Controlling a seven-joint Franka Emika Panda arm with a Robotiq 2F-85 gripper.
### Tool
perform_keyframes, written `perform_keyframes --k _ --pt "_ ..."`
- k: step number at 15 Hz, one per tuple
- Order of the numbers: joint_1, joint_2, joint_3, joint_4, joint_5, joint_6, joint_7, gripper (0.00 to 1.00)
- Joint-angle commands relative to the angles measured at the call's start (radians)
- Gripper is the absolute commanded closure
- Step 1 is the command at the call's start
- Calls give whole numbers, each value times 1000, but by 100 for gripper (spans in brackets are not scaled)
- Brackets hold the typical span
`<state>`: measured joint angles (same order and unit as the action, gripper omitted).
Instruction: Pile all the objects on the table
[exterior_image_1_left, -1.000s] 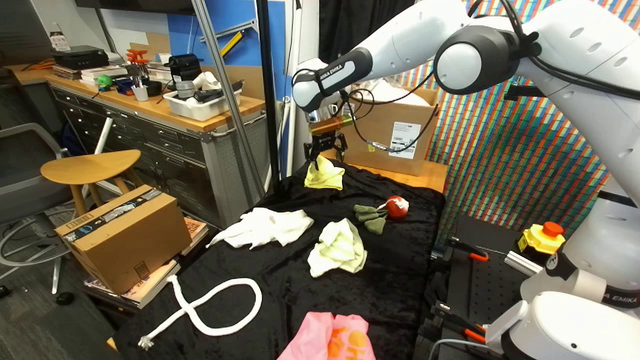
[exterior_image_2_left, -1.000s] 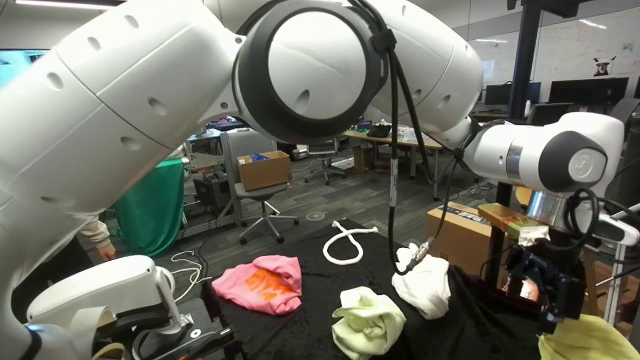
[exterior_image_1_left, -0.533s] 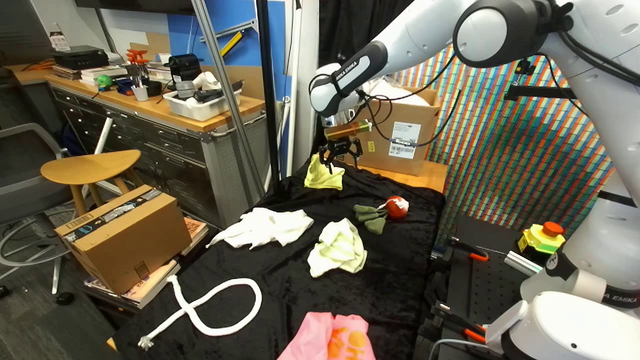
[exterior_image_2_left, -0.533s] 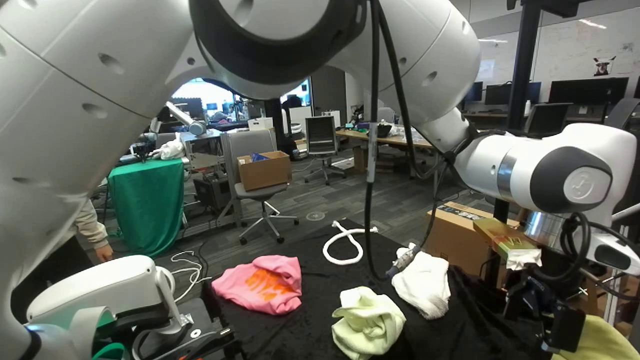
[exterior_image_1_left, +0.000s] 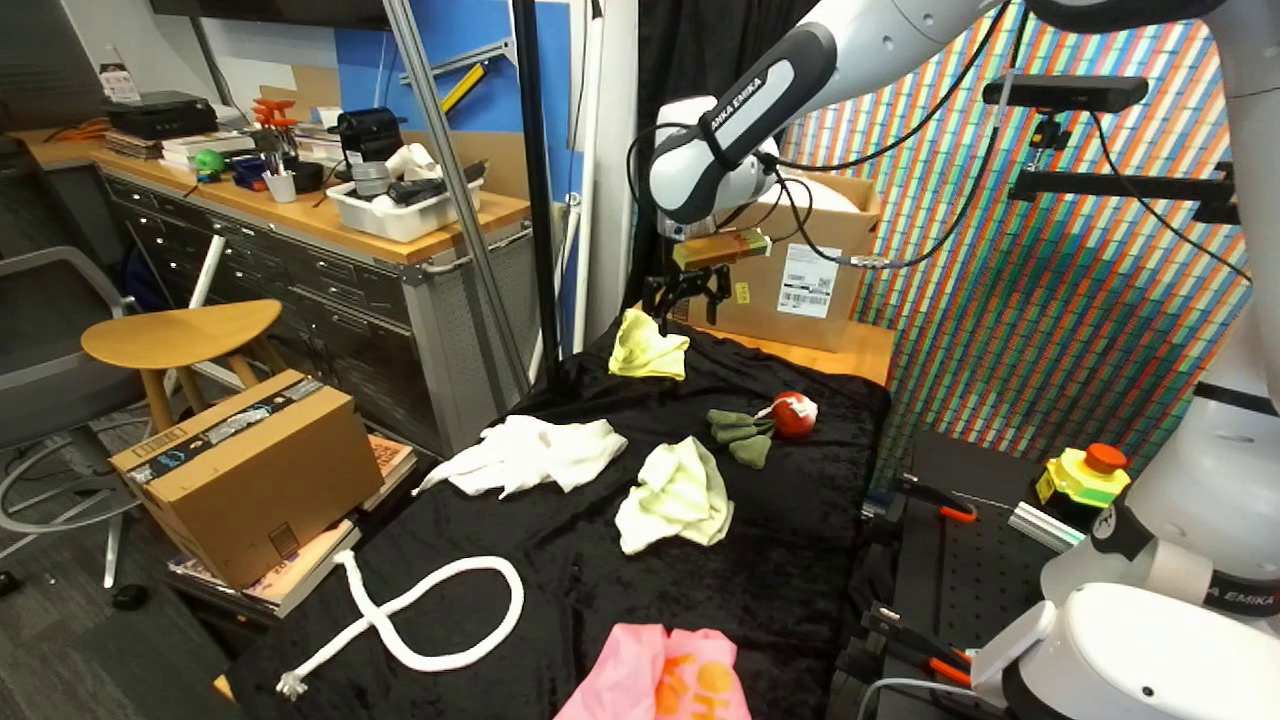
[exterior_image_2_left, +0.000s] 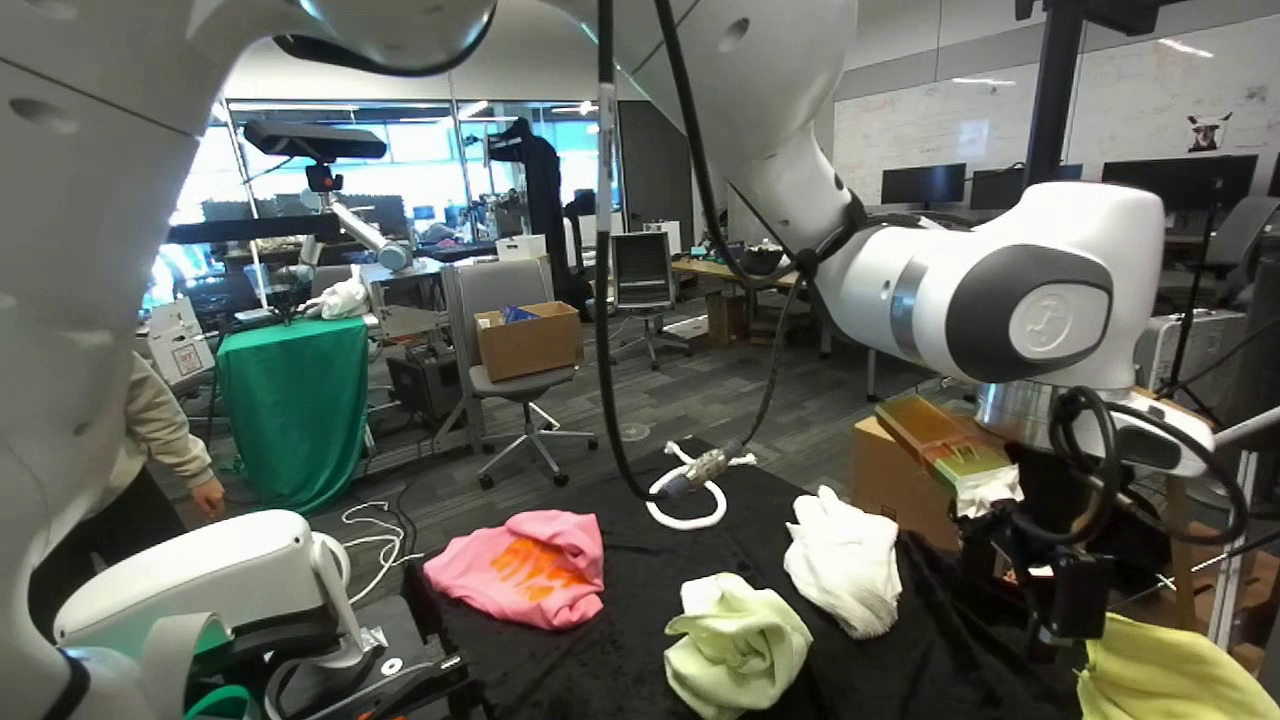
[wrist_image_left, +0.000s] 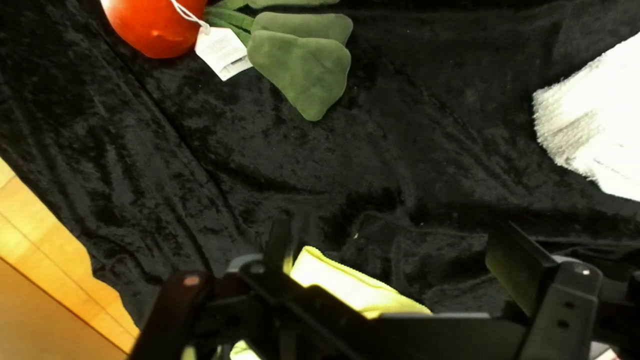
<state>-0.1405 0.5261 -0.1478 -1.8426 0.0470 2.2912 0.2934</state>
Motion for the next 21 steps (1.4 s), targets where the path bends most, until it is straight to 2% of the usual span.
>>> perform_keyframes --k 1,7,16,21 --pt "16 -46 14 -94 -3 94 -75 0" --pt "8 39 21 -18 8 89 -107 0" --pt "2 216 12 180 28 112 -55 0" --pt "-1 308 4 264 33 166 -21 0"
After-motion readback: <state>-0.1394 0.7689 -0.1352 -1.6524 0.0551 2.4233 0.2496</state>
